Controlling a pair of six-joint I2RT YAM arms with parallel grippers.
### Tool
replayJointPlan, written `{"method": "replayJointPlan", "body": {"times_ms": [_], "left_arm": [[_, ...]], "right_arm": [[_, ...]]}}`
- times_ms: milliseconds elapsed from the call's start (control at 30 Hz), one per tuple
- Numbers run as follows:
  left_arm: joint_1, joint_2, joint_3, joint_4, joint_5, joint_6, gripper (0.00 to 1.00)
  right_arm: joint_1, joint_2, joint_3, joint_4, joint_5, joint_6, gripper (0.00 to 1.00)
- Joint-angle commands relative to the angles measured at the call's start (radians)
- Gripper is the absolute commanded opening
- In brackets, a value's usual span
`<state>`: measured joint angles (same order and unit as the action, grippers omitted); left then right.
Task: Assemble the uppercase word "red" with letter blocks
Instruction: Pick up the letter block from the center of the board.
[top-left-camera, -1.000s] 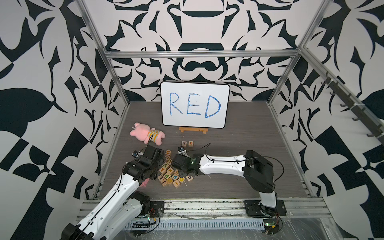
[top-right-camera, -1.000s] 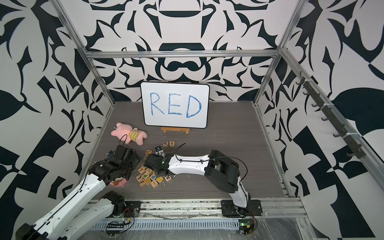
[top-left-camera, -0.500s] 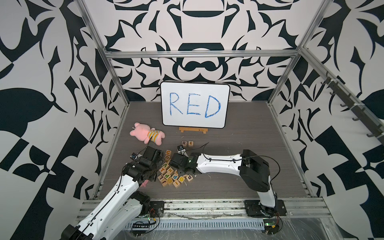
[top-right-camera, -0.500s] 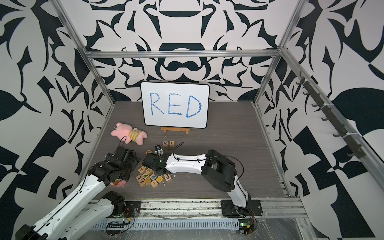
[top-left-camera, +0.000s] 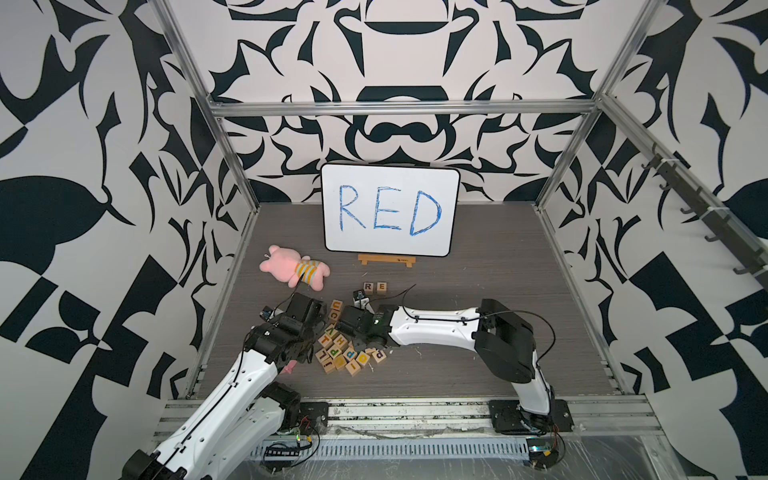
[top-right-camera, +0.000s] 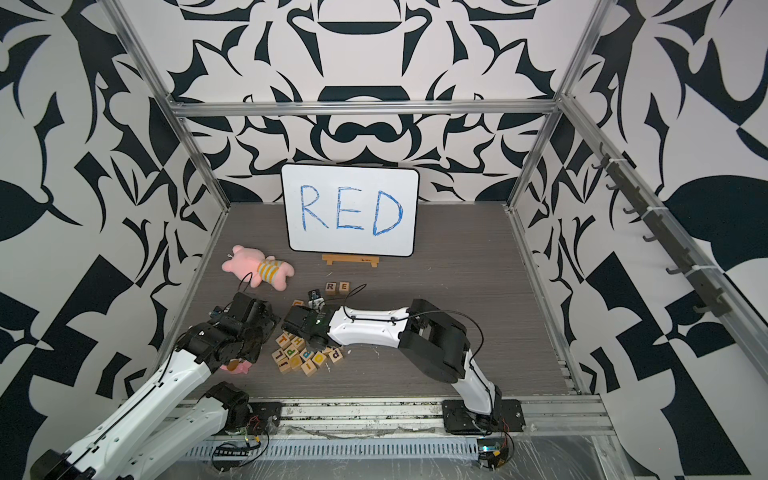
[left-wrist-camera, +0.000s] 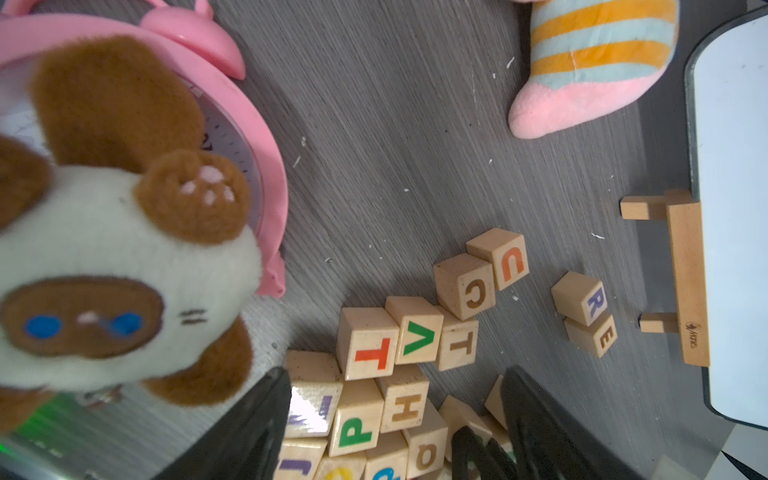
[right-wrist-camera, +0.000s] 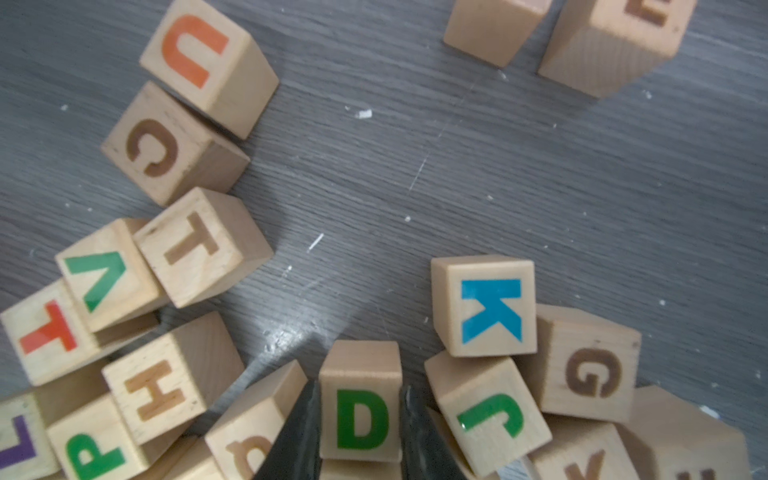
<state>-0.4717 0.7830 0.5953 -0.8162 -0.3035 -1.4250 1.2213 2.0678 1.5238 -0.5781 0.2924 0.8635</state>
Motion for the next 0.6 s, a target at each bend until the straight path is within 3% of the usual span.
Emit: {"method": "replayJointPlan", "body": {"times_ms": [0,400,567], "left_arm": [[0.001,-0.014,-0.026,-0.032,-0.022,-0.006,0.84],[0.0,-0.013,-0.01,-0.044,-0.027,0.008,0.83],[0.0,-0.01,0.003,-0.062,-0.043,0.017,0.83]], "right_arm": [[0.007,0.006,0.031,-0.031,0.004,0.017,0.31],[0.007,0.014,0.062,-0.063,0.023,0.017,0.4],[0.006,0.008,0.056,-0.063,0.039,0.027,0.39]]}}
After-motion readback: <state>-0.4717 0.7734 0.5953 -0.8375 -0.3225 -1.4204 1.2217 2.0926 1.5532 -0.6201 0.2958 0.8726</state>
